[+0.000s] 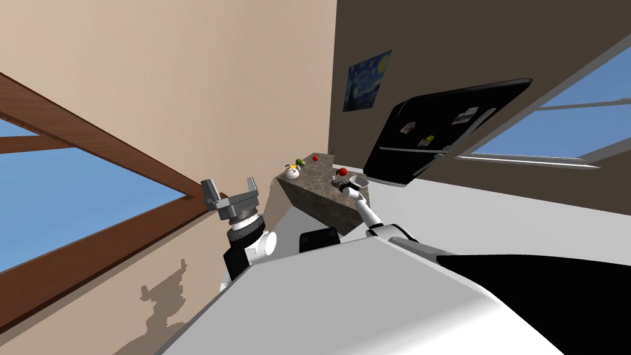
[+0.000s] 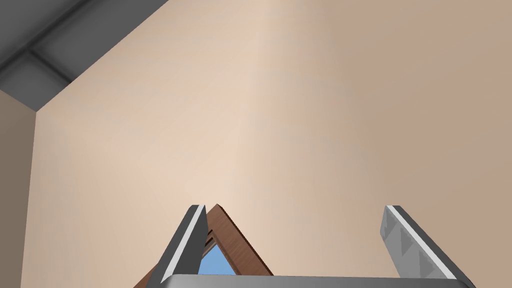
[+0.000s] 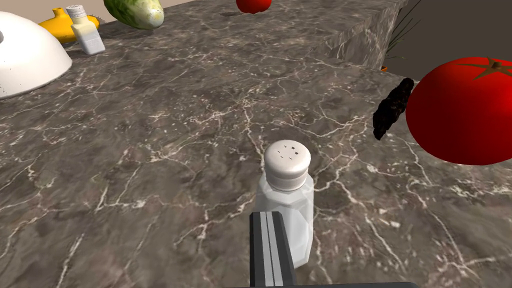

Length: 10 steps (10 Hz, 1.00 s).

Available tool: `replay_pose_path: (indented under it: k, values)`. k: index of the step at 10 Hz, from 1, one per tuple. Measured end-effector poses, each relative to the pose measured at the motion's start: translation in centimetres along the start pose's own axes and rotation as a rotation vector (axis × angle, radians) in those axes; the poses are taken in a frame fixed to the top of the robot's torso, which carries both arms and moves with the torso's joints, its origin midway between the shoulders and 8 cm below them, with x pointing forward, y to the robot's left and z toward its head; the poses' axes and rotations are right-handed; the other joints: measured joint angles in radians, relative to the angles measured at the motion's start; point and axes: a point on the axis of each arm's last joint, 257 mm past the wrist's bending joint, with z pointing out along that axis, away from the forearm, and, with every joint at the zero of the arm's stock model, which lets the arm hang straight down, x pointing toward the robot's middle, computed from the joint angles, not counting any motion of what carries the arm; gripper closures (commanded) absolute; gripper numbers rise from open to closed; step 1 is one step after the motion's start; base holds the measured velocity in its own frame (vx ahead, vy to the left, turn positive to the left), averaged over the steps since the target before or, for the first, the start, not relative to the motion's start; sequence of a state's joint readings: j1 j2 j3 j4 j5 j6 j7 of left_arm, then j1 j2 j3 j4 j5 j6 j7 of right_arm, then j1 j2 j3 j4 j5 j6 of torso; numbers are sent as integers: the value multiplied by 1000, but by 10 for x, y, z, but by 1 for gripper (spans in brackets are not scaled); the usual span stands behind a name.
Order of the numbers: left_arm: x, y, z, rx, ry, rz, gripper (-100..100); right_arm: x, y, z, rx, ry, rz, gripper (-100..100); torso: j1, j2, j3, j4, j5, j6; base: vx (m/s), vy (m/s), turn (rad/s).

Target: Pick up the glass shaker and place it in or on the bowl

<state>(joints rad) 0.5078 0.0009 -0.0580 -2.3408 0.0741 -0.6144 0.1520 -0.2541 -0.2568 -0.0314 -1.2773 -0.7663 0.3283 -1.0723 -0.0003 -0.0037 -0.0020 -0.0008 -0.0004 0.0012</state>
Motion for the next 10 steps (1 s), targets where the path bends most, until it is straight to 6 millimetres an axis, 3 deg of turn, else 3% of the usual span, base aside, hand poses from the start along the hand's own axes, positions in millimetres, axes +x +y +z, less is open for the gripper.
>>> replay_pose_path:
  k: [3,10]
  values:
    - [0,0,0,0,0,0,0,-17,7,-2,-3,-42,7,-100,14,-2,-1,0,3,0,44,207,-232]
    - [0,0,0,0,0,0,0,-30,72,-23,-51,-167,72,-100,13,-5,-3,-1,3,0,59,188,-127]
